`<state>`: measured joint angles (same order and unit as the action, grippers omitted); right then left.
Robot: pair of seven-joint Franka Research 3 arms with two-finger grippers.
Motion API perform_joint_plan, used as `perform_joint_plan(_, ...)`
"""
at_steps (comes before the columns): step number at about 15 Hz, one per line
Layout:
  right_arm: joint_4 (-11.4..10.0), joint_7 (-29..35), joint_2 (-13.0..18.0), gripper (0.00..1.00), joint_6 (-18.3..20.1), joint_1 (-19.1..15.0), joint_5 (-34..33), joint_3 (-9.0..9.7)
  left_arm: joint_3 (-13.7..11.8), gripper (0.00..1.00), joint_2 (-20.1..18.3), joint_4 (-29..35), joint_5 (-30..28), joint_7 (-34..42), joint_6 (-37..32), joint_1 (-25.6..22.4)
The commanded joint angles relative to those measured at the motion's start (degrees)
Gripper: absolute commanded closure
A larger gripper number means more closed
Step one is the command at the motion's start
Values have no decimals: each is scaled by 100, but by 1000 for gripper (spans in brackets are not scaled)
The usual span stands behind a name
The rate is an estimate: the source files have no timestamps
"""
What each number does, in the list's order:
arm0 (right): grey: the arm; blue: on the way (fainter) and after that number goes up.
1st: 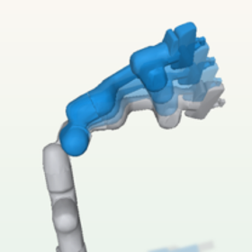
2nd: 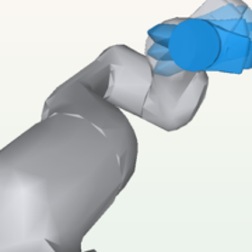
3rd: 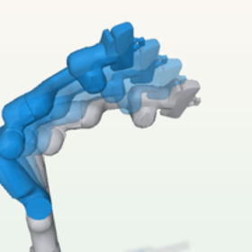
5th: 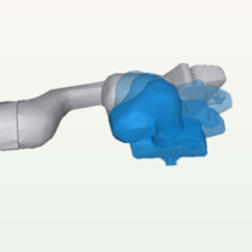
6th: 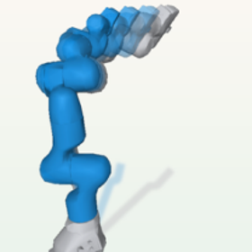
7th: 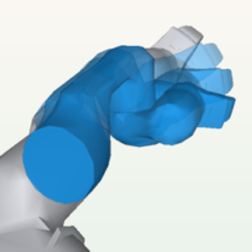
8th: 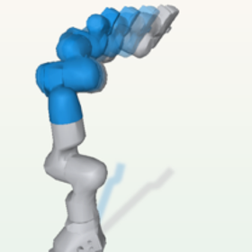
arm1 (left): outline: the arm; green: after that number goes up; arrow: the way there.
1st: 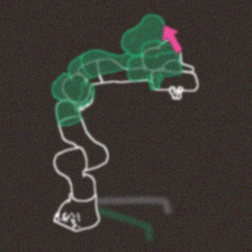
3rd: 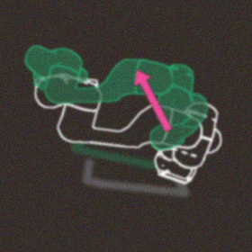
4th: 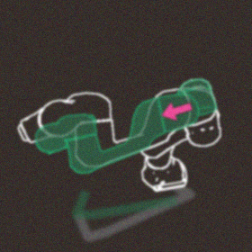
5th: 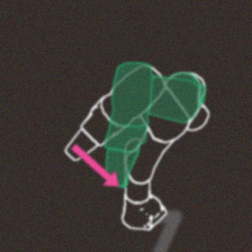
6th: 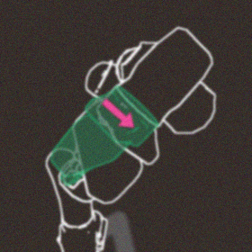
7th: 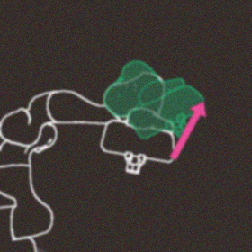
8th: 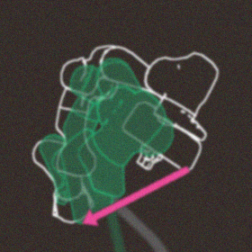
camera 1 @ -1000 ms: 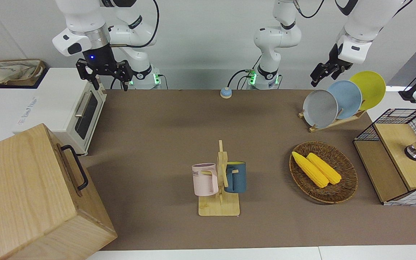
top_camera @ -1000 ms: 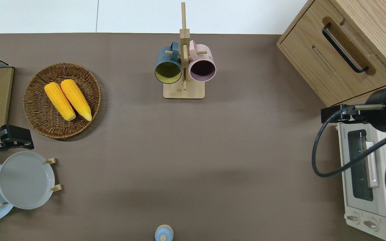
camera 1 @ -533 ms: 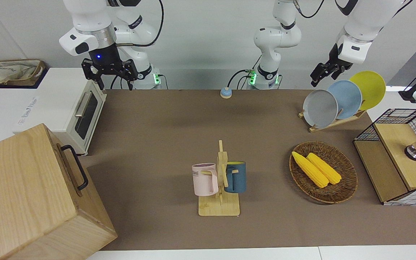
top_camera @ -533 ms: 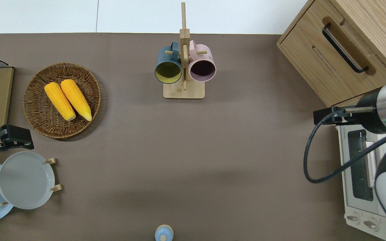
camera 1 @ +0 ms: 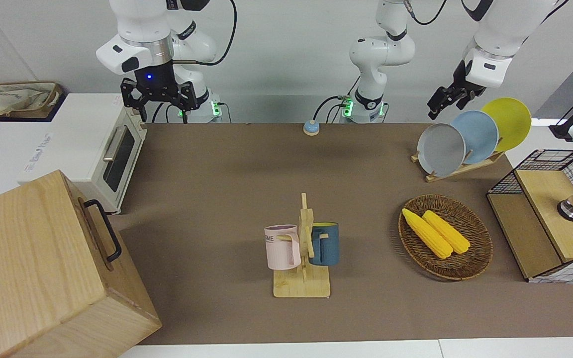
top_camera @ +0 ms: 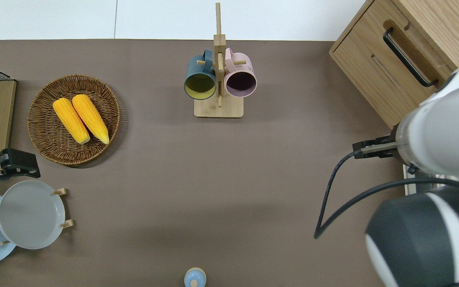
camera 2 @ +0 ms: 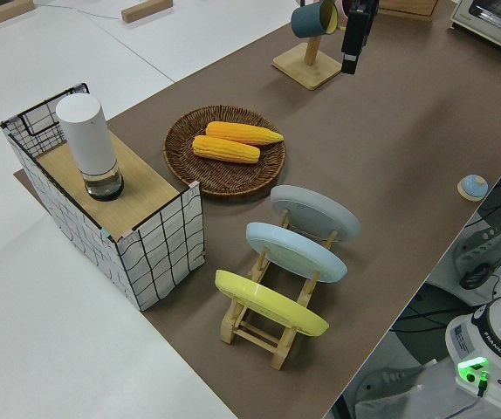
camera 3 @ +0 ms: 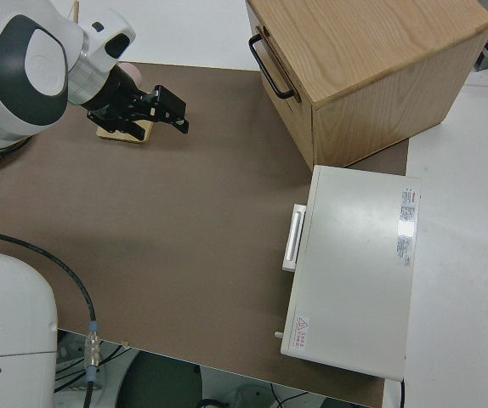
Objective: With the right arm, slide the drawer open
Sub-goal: 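Swing the right gripper toward the black handle of the wooden drawer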
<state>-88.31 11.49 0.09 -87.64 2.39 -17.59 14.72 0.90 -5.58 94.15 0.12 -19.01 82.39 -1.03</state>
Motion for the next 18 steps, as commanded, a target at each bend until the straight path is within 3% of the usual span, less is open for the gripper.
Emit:
perform_joint_plan(1,-196,353,-166,19,10,111,-1059,425,-29,7,-48,-2,-21,55,-12,24)
perform_joint_plan(5,-301,520,-527,19,-25,350,-2421,698,-29,7,-48,-2,-21,55,-12,24)
perform_joint_plan(7,-310,485,-632,21,-42,507,-2948,698,-29,7,-48,-2,-21,55,-12,24)
perform_joint_plan(10,-538,529,-861,21,-42,806,-4021,698,-29,7,-48,-2,-21,55,-12,24)
perform_joint_plan(13,-530,590,-1107,21,-86,903,-4697,698,-29,7,-48,-2,-21,55,-12,24)
perform_joint_plan(18,-547,1565,-1810,21,-130,1088,-5946,593,-29,7,-48,-2,-21,55,-12,24)
